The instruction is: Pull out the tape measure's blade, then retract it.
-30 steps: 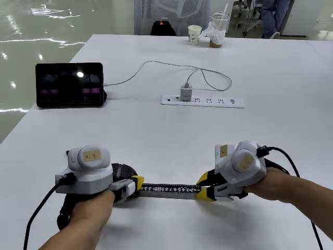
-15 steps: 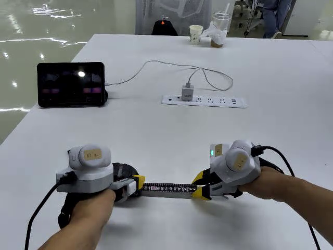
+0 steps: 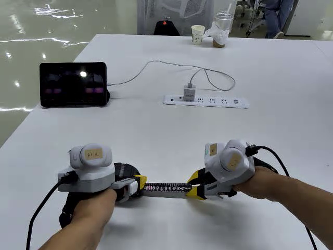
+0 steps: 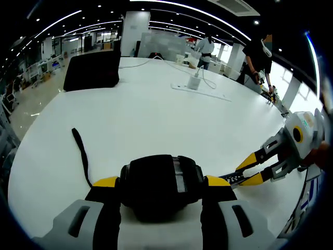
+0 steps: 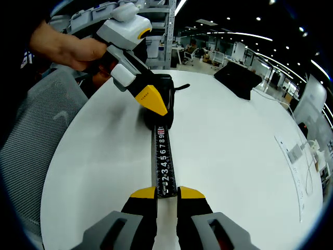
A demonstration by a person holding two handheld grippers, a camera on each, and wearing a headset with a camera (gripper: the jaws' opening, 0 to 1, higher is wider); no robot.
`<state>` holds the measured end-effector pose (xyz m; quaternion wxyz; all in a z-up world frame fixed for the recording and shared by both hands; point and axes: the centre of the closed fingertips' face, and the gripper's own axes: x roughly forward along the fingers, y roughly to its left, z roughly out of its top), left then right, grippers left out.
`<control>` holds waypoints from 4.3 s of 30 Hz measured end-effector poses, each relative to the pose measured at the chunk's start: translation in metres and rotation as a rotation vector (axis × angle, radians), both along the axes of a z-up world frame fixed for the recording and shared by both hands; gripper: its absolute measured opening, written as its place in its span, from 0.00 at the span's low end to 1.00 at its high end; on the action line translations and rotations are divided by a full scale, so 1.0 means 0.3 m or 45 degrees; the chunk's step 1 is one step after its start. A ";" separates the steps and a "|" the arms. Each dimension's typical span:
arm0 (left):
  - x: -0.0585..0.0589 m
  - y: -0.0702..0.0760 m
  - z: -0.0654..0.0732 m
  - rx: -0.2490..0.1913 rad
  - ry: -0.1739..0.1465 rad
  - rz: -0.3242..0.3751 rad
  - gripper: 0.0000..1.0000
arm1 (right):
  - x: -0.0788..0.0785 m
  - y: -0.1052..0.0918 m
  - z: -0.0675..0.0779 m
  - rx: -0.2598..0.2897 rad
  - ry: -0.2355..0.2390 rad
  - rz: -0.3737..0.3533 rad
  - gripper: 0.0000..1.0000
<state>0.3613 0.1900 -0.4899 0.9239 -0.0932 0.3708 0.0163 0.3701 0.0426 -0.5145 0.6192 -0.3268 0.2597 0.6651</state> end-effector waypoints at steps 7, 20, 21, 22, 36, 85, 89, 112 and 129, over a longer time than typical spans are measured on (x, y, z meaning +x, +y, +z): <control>0.000 0.000 0.000 -0.004 0.001 0.000 0.57 | -0.001 0.025 -0.002 0.007 0.000 0.007 0.10; -0.001 0.000 0.001 -0.010 0.004 -0.002 0.57 | -0.010 0.069 0.000 0.013 0.000 0.018 0.10; -0.001 0.000 0.000 -0.009 0.004 -0.003 0.57 | -0.011 0.072 0.000 0.014 0.001 0.019 0.10; 0.000 0.000 0.000 -0.010 0.004 -0.003 0.57 | -0.011 0.078 -0.002 0.015 0.001 0.019 0.10; 0.001 -0.001 -0.001 -0.015 0.006 -0.003 0.57 | -0.023 0.140 -0.004 0.035 0.005 0.030 0.10; 0.003 -0.004 -0.001 -0.011 0.003 -0.002 0.58 | -0.052 0.316 -0.016 0.089 0.024 0.067 0.11; 0.003 -0.004 -0.001 -0.010 0.003 -0.004 0.58 | -0.053 0.319 -0.017 0.088 0.026 0.065 0.11; 0.006 -0.009 -0.001 -0.016 0.020 -0.048 0.61 | -0.055 0.319 -0.022 0.078 0.039 0.039 0.15; -0.007 -0.004 0.005 0.015 0.018 -0.103 0.67 | -0.046 0.298 -0.004 0.089 0.022 -0.018 0.21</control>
